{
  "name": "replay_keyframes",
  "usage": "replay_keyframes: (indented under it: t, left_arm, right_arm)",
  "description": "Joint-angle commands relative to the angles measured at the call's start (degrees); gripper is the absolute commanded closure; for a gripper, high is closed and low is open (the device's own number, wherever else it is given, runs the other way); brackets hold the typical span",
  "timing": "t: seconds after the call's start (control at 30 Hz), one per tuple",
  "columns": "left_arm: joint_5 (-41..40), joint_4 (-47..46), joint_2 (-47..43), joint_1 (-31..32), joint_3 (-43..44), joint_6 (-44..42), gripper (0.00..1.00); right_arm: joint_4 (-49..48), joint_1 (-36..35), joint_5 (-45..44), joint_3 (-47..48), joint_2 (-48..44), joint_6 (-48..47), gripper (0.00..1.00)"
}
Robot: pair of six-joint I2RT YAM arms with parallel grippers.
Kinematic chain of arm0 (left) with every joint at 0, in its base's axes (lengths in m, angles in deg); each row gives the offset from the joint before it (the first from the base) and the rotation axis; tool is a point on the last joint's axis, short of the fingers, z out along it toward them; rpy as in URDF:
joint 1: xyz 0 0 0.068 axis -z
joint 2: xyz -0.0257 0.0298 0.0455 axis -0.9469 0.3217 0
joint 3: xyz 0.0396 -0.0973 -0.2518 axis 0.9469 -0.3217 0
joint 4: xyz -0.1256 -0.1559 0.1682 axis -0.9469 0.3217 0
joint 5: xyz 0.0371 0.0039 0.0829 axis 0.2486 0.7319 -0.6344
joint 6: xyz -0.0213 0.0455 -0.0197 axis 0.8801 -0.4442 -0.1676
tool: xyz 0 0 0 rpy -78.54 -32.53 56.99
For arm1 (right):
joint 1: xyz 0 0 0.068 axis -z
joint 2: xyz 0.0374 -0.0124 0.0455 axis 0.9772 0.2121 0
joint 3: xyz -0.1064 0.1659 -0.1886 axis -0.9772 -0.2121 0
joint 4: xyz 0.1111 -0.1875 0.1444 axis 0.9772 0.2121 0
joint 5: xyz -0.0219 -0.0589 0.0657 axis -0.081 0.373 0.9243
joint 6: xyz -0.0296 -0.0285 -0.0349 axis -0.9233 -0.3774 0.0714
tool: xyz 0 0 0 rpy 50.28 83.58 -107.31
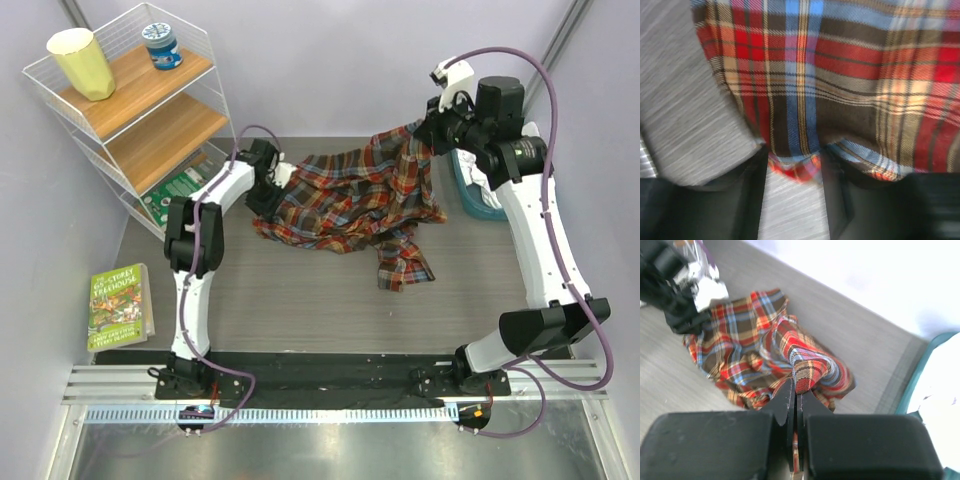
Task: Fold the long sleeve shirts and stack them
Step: Flatten the shirt out
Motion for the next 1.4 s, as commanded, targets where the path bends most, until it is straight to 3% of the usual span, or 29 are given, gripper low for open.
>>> replay_keyframes:
  t: [0.0, 0.1, 0.27, 0.37, 0.43, 0.47, 0.5, 0.57, 0.6, 0.63, 0.7, 0.87, 1.0, 1.1, 1.17, 1.27, 1.37]
  left_arm:
    - [-3.6, 3.6, -1.2, -0.3, 0.5, -1.8, 0.79]
    - [-2.5, 2.9, -7.8, -1.0, -6.1, -3.0, 1.0]
    - [1.0, 4.6, -22.7, -4.4, -18.3, -6.3, 1.0]
    - [1.1, 7.4, -31.7, -4.7, -27.1, -11.5, 1.0]
    - [1.7, 10.1, -36.7, -4.7, -32.8, -15.3, 0.99]
    - [2.8, 11.2, -38.1, -4.7, -34.4, -16.6, 0.94]
    - [3.7, 12.1, -39.3, -4.9, -35.4, -17.4, 0.78]
    - [7.8, 14.6, -42.3, -5.4, -36.5, -19.9, 0.63]
    - [8.7, 14.8, -43.0, -5.5, -36.1, -20.2, 0.49]
    - [9.4, 14.1, -43.6, -5.4, -34.0, -19.1, 0.38]
    - [10.6, 10.5, -43.0, -5.3, -30.9, -16.6, 0.27]
    - [11.0, 2.9, -30.6, -0.3, -10.8, -4.4, 0.18]
    - [9.9, -0.7, -10.8, 5.6, 7.9, 8.2, 0.14]
    - [4.8, -1.3, -0.8, 10.5, 25.5, 10.7, 0.13]
    - [1.8, 0.2, 8.7, 13.5, 32.3, 10.3, 0.13]
    - [-4.5, -1.8, 15.6, 16.9, 37.9, 8.0, 0.12]
    - [-8.8, -10.1, 15.4, 18.5, 31.8, 7.2, 0.05]
  right_arm:
    - [-3.5, 1.1, -2.0, 6.2, -2.5, -0.7, 0.99]
    - [-4.1, 1.8, -2.4, 7.5, -2.6, -0.9, 0.99]
    - [-1.6, 2.2, -0.6, 4.9, -5.4, -1.9, 0.99]
    - [3.9, 2.2, 8.3, -2.7, -8.4, -2.4, 0.99]
    - [7.3, 2.2, 12.8, -13.7, -12.1, -4.2, 0.99]
    - [8.3, 2.1, 14.9, -17.9, -13.4, -4.8, 0.99]
    - [9.7, 2.0, 17.3, -25.5, -14.5, -6.7, 0.99]
    - [12.8, 1.9, 18.1, -32.7, -15.4, -9.2, 0.99]
    - [14.1, 2.1, 17.6, -37.9, -15.5, -10.8, 0.99]
    - [14.8, 2.0, 16.9, -40.0, -15.9, -12.1, 0.99]
    - [14.9, 2.0, 16.4, -44.1, -16.1, -13.1, 0.99]
    - [11.8, 2.1, 16.9, -47.8, -15.6, -10.2, 0.99]
    - [10.0, 2.5, 17.1, -49.2, -13.9, -8.1, 0.99]
    - [9.7, 3.8, 17.0, -49.1, -13.1, -7.0, 0.99]
    - [9.5, 4.5, 16.9, -49.2, -12.7, -6.8, 0.99]
    - [9.4, 5.5, 17.0, -49.0, -12.3, -6.7, 0.99]
    - [9.4, 5.8, 17.1, -49.0, -12.4, -6.8, 0.99]
